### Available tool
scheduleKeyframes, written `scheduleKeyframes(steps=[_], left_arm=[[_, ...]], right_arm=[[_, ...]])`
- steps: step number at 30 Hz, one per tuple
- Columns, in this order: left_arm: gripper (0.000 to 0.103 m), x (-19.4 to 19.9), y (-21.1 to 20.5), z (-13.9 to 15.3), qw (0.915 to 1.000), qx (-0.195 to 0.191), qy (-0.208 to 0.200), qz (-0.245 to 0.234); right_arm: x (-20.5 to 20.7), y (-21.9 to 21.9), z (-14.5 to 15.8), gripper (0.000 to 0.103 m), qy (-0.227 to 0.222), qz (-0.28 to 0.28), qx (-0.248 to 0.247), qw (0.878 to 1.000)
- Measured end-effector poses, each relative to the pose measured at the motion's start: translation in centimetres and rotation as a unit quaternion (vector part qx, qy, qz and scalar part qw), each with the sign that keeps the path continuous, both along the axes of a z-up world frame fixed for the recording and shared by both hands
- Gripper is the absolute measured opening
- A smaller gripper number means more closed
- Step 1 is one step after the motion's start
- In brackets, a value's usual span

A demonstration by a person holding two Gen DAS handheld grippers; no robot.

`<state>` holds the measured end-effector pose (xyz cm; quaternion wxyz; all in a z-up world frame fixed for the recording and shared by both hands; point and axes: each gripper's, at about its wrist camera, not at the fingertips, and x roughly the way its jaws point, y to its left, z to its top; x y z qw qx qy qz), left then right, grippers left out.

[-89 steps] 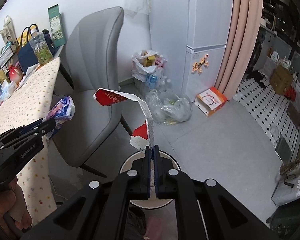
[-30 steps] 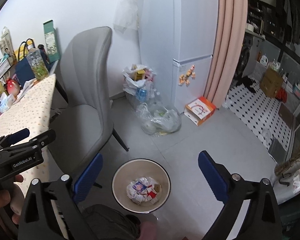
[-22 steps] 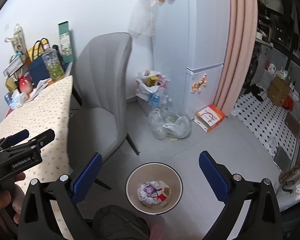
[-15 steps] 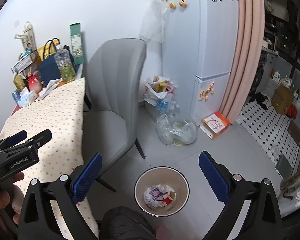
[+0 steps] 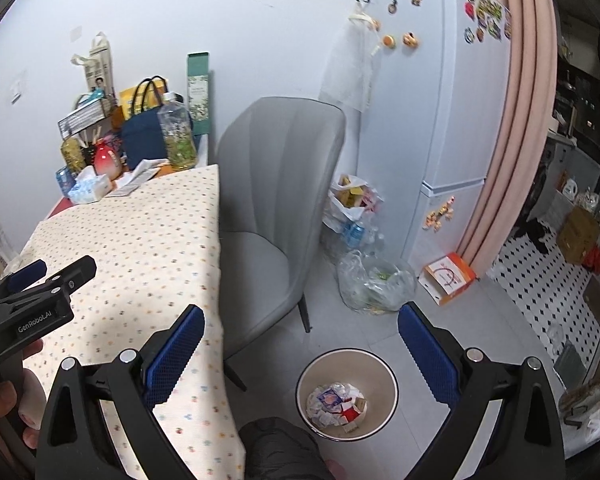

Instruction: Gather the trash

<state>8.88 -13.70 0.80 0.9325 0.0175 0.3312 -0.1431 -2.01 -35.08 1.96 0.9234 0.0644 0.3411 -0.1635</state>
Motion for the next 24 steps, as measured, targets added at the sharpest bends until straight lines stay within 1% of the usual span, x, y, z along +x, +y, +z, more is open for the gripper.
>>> scheduleKeyframes(steps=[7,12,15,24], left_arm=[[0.097,-1.4,3.1,1.0,0.9996,-0.001,-0.013,0.025],[0.097,-2.5,4.5,1.8,0.9992,0.001,-0.017,0.036],[0.097,-3.3,5.2,2.4,0.9987,0.010,-0.022,0.045],[0.097,-5.5,6.6,3.8,0.9975,0.003,-0.039,0.059]], right_arm=[[-0.2,3.0,1.4,0.095,-0.012,0.022,-0.008,1.000],[-0.7,4.8,2.3,0.095,-0.019,0.039,-0.012,0.999],[-1.1,5.5,3.0,0.095,-0.026,0.045,-0.013,0.999],[-2.6,6.7,4.2,0.095,-0.032,0.052,-0.016,0.998]])
